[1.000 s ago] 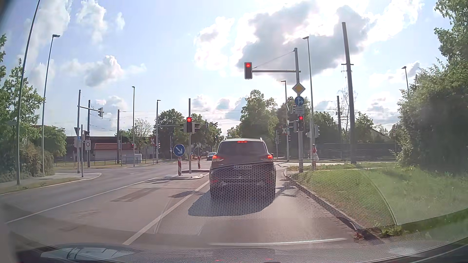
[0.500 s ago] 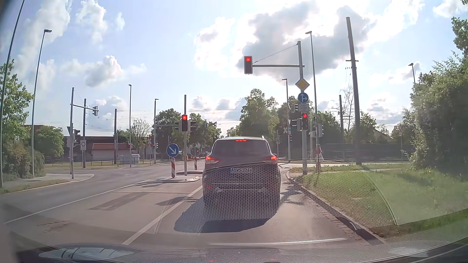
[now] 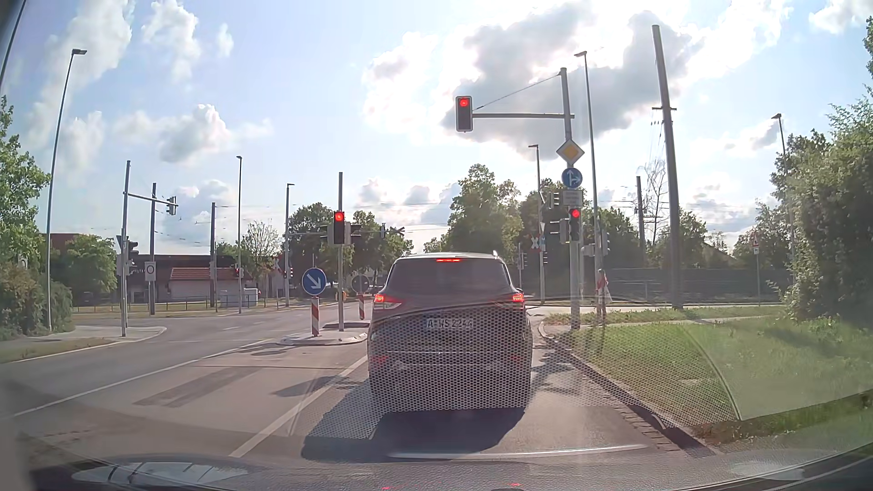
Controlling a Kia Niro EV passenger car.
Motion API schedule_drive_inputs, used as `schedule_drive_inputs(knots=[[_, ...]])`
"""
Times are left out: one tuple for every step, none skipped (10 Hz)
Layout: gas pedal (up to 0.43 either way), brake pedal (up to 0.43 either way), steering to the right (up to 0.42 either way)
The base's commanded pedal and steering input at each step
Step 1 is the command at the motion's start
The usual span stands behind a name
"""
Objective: Follow the waypoints while adhering to traffic rules and regulations
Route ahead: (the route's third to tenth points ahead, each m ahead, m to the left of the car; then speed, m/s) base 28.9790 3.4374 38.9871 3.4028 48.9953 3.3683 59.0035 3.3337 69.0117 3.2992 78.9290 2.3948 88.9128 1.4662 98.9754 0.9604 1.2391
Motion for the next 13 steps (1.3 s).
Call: schedule_drive_inputs(knots=[[0.000, 0.207, -0.016], [0.000, 0.201, -0.016], [0.000, 0.183, -0.016], [0.000, 0.171, -0.016], [0.000, 0.152, -0.016], [0.000, 0.146, -0.015], [0.000, 0.128, -0.014], [0.000, 0.116, -0.011], [0.000, 0.116, -0.009], [0.000, 0.116, -0.006], [0.000, 0.116, -0.002], [0.000, 0.116, 0.001], [0.000, 0.122, 0.005]])
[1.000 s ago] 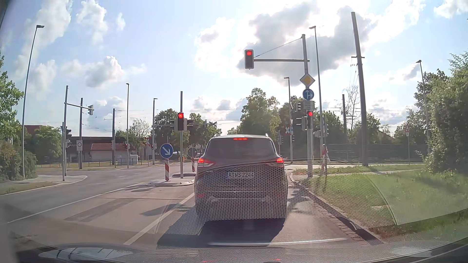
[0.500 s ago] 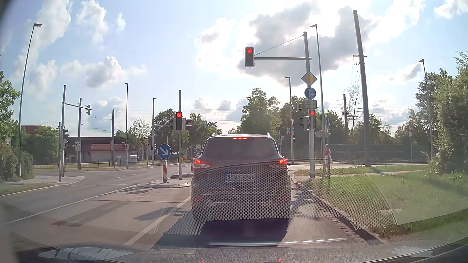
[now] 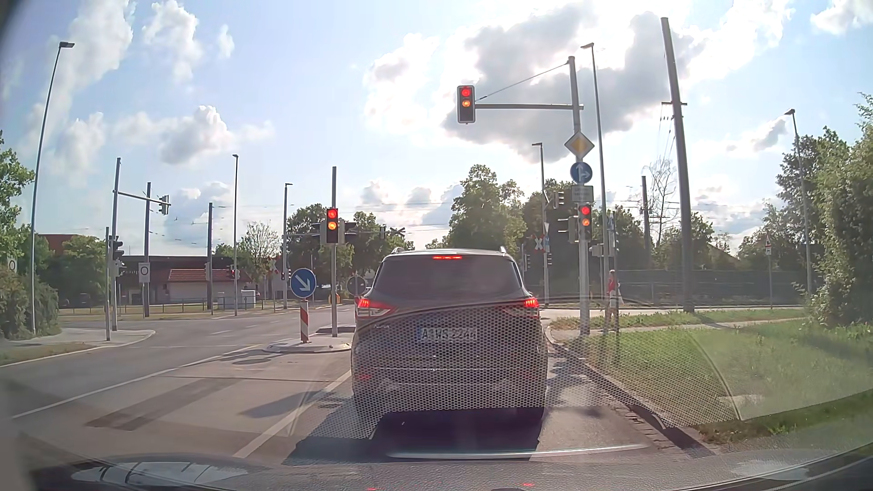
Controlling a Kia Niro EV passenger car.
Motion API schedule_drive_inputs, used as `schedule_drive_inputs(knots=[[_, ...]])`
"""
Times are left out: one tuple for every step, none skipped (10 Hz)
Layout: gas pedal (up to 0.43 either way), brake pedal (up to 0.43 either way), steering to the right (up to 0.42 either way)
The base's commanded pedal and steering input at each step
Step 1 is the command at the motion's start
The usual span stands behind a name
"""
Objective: Follow the waypoints while adhering to traffic rules and regulations
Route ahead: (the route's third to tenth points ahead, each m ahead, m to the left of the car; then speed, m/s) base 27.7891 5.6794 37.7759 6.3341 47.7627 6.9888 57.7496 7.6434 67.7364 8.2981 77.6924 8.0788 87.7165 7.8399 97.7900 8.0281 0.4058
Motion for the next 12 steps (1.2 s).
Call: schedule_drive_inputs(knots=[[0.000, 0.152, 0.006], [0.000, 0.201, 0.006], [0.000, 0.207, 0.006], [0.000, 0.207, 0.006], [0.000, 0.207, 0.006], [0.000, 0.207, 0.006], [0.000, 0.207, 0.006], [0.000, 0.213, 0.006], [0.000, 0.220, 0.006], [0.000, 0.262, 0.006], [0.000, 0.341, 0.006], [0.000, 0.463, 0.006]])
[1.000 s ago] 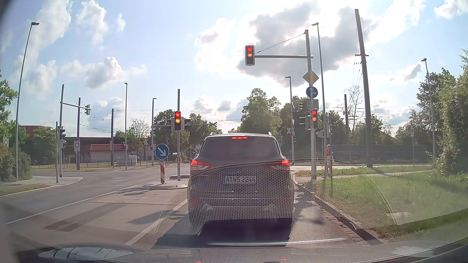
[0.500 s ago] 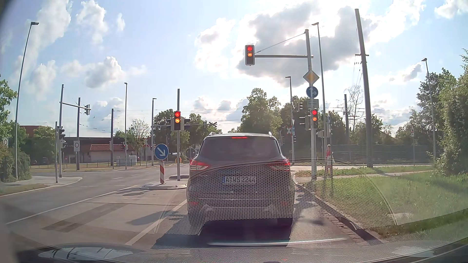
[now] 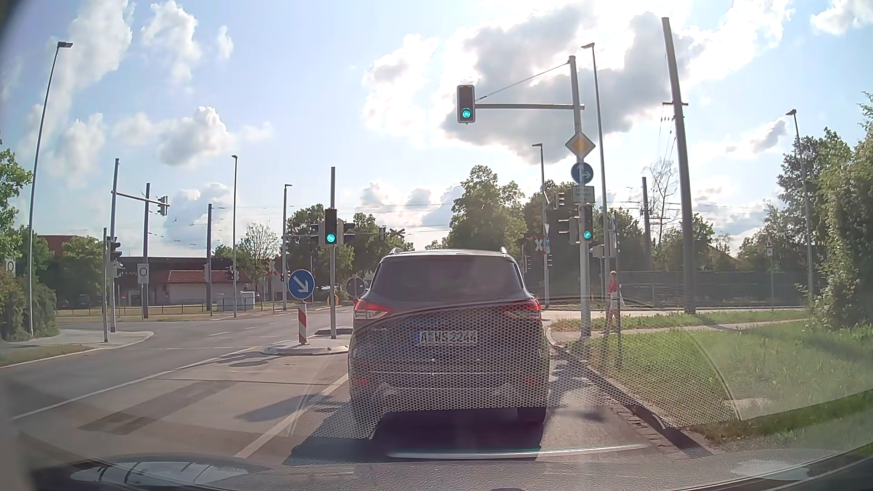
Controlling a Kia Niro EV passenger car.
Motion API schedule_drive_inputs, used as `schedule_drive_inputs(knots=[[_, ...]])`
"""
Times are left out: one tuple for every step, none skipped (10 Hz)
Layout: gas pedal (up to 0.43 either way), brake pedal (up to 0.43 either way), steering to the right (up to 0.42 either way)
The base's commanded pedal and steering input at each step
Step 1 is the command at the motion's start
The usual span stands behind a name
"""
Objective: Follow the waypoints while adhering to traffic rules and regulations
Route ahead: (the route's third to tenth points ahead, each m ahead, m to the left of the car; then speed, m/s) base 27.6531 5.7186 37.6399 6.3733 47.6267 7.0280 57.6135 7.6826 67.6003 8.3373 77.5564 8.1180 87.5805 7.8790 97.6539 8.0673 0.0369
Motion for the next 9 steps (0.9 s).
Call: schedule_drive_inputs(knots=[[0.000, 0.561, 0.006], [0.000, 0.640, 0.006], [0.000, 0.659, 0.006], [0.000, 0.652, 0.006], [0.000, 0.598, 0.006], [0.000, 0.567, 0.006], [0.000, 0.537, 0.006], [0.000, 0.530, 0.007], [0.000, 0.524, 0.006]])
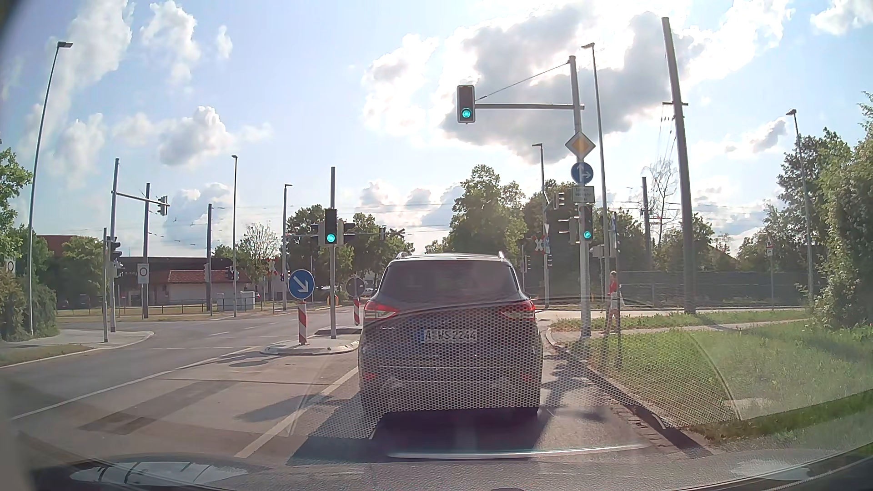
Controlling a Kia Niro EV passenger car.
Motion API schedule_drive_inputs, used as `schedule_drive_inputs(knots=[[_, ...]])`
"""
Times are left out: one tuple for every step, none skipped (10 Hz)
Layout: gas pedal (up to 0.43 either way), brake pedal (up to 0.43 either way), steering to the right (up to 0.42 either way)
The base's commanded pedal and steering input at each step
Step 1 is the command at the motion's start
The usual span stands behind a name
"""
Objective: Follow the waypoints while adhering to traffic rules and regulations
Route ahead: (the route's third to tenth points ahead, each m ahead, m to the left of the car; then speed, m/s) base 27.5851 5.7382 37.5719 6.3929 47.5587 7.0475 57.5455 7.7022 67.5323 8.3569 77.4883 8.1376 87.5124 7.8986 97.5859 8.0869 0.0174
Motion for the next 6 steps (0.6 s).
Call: schedule_drive_inputs(knots=[[0.000, 0.518, 0.006], [0.000, 0.518, 0.006], [0.000, 0.518, 0.006], [0.000, 0.500, 0.006], [0.000, 0.366, 0.006], [0.000, 0.299, 0.006]])
